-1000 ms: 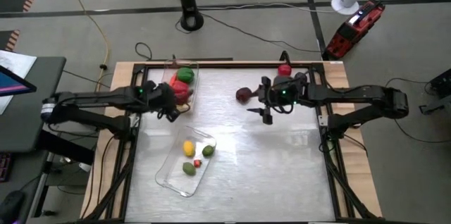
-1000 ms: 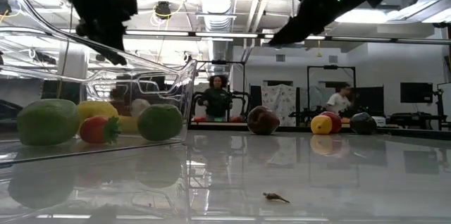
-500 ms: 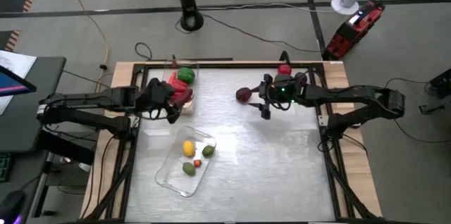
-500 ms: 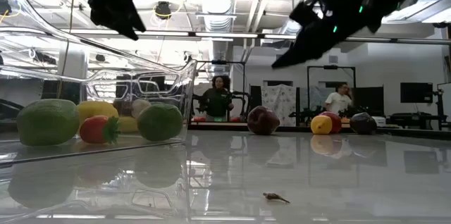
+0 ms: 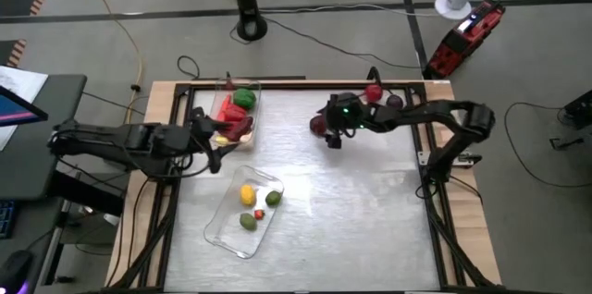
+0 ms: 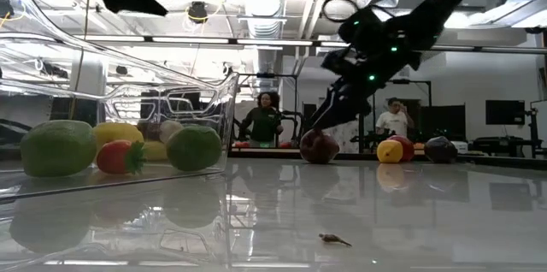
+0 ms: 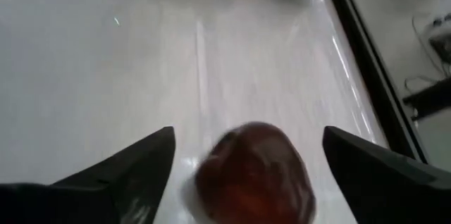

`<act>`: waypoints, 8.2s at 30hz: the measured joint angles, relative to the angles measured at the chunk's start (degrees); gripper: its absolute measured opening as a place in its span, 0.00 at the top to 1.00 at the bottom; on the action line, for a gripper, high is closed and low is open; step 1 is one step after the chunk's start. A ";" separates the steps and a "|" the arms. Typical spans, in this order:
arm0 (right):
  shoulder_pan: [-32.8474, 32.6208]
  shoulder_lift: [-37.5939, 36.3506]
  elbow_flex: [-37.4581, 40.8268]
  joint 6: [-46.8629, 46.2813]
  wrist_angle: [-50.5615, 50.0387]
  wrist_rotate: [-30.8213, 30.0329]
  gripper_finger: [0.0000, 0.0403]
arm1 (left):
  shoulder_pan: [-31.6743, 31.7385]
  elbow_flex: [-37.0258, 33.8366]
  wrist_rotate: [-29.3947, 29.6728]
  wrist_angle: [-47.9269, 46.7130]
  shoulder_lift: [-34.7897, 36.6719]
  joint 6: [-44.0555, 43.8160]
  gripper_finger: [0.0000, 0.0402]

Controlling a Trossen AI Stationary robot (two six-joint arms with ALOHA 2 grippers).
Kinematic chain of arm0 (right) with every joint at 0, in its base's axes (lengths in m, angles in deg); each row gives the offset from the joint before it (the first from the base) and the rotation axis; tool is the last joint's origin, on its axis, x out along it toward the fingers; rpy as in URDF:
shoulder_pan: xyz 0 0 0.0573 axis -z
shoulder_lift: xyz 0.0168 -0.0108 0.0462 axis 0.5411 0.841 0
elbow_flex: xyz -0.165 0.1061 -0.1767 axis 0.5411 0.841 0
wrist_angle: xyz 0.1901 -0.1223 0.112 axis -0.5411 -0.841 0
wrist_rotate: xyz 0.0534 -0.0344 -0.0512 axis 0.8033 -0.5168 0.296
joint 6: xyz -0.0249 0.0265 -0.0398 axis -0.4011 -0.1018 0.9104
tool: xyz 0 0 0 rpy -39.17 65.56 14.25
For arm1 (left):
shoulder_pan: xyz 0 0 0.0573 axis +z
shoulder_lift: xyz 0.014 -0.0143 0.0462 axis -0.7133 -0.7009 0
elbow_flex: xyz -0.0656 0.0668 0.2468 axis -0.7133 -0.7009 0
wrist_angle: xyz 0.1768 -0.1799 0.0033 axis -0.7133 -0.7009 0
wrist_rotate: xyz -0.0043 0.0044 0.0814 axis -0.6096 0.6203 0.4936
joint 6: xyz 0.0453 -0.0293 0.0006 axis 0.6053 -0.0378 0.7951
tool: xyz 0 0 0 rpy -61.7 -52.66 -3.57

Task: Sort produce into baskets
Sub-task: Put the left apple into the bottom transparent bin, then adjust the bottom transparent bin

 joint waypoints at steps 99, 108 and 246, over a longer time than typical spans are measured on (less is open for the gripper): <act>-12.08 -11.05 -8.86 -15.58 -19.03 -1.82 0.19 | 21.05 -4.55 -3.08 -2.85 -15.96 -1.60 0.26; -12.44 -10.92 -8.92 -15.50 -18.91 -1.66 0.19 | 26.21 -4.55 -10.40 1.36 -16.27 -3.04 0.10; -26.11 20.01 -23.79 -14.51 11.96 -1.62 0.19 | -5.44 5.92 -3.15 -5.07 -4.83 -7.98 0.08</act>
